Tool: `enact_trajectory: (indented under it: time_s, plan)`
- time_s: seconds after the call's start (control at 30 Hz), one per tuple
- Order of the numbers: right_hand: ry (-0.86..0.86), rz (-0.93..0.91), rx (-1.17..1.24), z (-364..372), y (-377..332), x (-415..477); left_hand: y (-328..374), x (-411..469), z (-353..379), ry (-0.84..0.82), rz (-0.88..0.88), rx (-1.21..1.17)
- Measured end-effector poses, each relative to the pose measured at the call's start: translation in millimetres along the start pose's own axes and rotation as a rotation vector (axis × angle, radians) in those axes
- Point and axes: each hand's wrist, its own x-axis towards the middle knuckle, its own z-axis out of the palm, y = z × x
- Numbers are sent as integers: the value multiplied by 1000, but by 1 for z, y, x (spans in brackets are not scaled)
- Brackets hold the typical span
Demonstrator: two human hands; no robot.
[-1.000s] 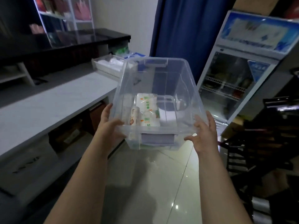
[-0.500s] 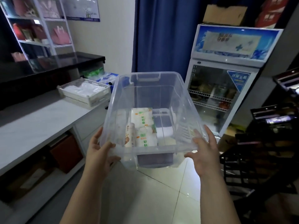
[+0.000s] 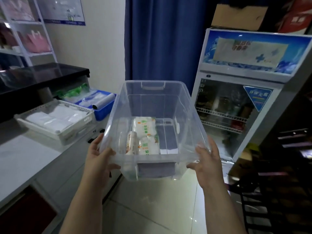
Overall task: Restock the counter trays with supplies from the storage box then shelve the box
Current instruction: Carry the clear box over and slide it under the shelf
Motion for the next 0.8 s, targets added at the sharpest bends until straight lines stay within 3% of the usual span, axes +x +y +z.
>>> enact_trajectory:
  time_s: [0.27,0.53,0.8]
  plan:
    - [44,-43,-20,77,-5,166,13,179,88,-73,45,-24]
    - [-72,-3,8,103,-10,328,-5,297,168,-76,81,-51]
    - [-217,29,-27,152,-15,520,-20,428,259,94,191,-49]
